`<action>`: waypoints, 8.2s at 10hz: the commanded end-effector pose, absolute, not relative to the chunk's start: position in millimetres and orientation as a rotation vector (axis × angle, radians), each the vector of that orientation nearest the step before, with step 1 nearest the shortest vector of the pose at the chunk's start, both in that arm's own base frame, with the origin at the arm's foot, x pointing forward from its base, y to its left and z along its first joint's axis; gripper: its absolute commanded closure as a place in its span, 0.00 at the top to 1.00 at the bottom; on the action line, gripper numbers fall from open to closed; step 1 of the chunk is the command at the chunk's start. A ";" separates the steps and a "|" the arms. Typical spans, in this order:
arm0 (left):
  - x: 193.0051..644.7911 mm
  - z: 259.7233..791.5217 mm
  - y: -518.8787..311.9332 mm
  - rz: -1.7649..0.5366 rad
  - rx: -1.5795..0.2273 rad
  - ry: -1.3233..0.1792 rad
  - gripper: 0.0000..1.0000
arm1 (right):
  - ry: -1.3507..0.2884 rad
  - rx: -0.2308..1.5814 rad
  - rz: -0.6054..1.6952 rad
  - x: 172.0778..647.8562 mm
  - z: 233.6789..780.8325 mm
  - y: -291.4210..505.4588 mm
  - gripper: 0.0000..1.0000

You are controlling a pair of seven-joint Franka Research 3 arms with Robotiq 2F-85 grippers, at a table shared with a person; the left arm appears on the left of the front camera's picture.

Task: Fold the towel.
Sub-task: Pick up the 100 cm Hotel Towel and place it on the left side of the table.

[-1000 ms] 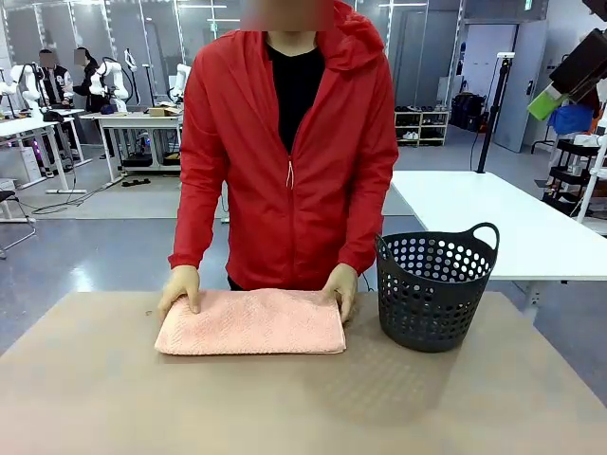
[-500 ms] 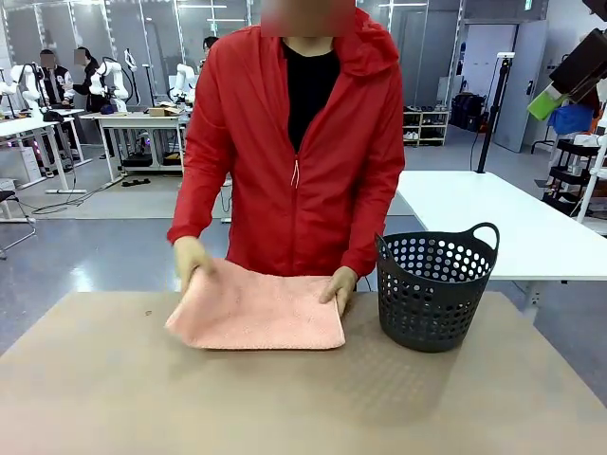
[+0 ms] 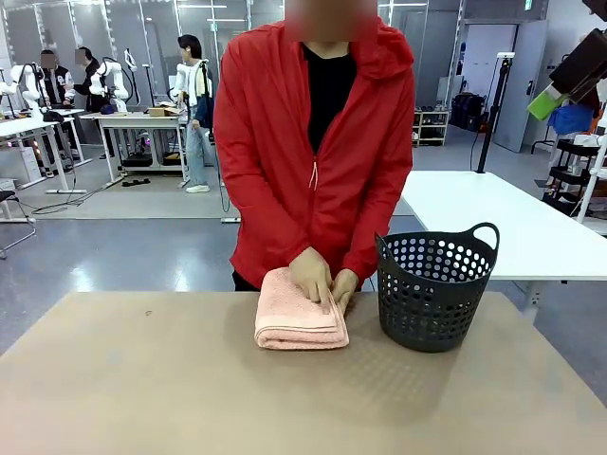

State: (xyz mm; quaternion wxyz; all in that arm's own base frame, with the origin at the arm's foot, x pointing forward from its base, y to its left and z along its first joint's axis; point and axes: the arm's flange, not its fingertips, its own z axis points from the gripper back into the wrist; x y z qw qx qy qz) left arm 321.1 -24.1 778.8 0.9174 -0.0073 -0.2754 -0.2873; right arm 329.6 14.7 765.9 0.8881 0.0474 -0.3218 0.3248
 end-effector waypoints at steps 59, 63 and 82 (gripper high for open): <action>464.1 300.7 -204.5 -0.093 -0.886 -0.213 1.00 | -0.670 0.100 0.676 330.6 766.1 13.6 1.00; 481.0 267.5 -223.7 -0.090 -0.955 -0.191 1.00 | -0.670 0.100 0.676 330.6 766.1 13.6 1.00; 452.8 287.8 -51.5 -0.048 -1.045 -0.161 0.02 | -0.670 0.100 0.676 330.6 766.1 13.6 1.00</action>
